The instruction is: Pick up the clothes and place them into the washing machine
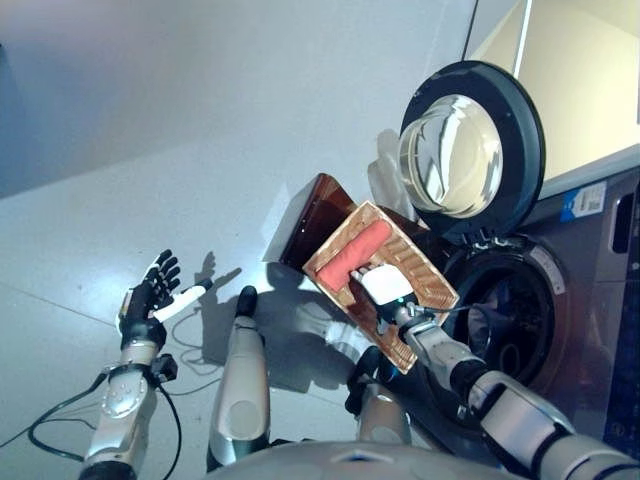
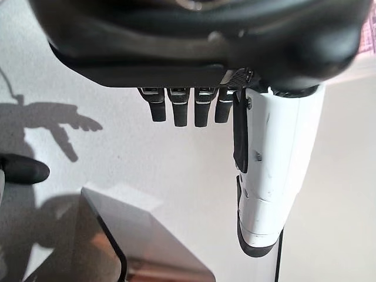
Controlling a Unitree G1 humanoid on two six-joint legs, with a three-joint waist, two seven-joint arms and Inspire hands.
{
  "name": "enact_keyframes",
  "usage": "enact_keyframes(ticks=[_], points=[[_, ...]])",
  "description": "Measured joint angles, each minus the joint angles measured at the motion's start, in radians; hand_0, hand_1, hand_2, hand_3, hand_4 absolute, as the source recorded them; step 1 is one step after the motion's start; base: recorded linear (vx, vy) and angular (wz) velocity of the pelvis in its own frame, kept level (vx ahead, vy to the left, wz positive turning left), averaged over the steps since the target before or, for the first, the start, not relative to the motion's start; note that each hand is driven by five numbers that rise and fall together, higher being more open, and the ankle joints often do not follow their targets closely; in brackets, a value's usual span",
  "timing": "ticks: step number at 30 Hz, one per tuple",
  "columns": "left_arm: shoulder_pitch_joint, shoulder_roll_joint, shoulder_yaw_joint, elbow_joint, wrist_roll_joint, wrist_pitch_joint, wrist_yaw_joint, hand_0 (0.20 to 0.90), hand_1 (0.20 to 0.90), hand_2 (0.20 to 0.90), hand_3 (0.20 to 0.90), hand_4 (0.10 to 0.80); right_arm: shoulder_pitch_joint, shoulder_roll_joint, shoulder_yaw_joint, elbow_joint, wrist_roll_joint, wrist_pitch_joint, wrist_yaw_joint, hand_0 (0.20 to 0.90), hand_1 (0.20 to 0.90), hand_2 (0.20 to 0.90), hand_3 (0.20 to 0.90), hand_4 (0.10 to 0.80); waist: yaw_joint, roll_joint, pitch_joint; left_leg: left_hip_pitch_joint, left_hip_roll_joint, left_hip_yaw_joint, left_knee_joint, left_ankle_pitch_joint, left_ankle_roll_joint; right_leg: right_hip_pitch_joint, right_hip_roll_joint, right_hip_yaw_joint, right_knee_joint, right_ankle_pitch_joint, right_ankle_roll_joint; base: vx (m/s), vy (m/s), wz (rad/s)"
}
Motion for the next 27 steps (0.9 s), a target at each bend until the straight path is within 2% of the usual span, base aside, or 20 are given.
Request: enact_keyframes(ticks=[6, 12, 21, 27], points=[[-0.005, 0.000, -0.003, 0.000, 0.000, 0.000, -0.001, 0.900, 0.900, 0.900, 0.900, 0.800, -0.032, 0.001, 0.041, 0.001, -0.034, 0.017, -0.002, 0.900, 0.900, 0.900, 0.900, 0.800, 0.023, -0.002, 0.001, -0.003, 0.000, -0.003, 0.002, 0.001, 0.001, 0.000, -0.001, -0.003, 0.000, 0.000, 0.000, -0.001, 0.001, 0.02], [-0.008, 0.000, -0.003, 0.000, -0.003, 0.000, -0.004, 0.900, 0.900, 0.900, 0.900, 0.800, -0.076, -0.010, 0.127, 0.015, -0.127, 0.018, 0.000, 0.900, 0.900, 0.900, 0.900, 0.800, 0.024, -0.002, 0.001, -0.004, -0.001, -0.004, 0.003, 0.001, 0.001, -0.001, -0.002, -0.003, 0.001, 0.000, 0.000, 0.000, 0.000, 0.00], [-0.008, 0.022, -0.003, 0.000, -0.016, 0.000, -0.004, 0.900, 0.900, 0.900, 0.900, 0.800, -0.068, -0.078, 0.100, 0.007, -0.132, 0.019, 0.000, 0.900, 0.900, 0.900, 0.900, 0.800, 0.022, 0.001, 0.003, -0.014, -0.004, -0.007, 0.007, 0.001, 0.001, -0.004, -0.002, -0.006, 0.001, 0.000, -0.001, 0.001, 0.002, 0.02], [-0.008, 0.025, -0.004, 0.000, -0.016, 0.000, -0.012, 0.900, 0.900, 0.900, 0.900, 0.800, -0.070, -0.085, 0.098, -0.005, -0.128, 0.017, 0.000, 0.900, 0.900, 0.900, 0.900, 0.800, 0.022, 0.005, 0.007, -0.014, -0.005, -0.007, 0.007, 0.001, 0.001, -0.005, -0.003, -0.006, 0.001, -0.001, -0.001, 0.000, 0.000, 0.00]])
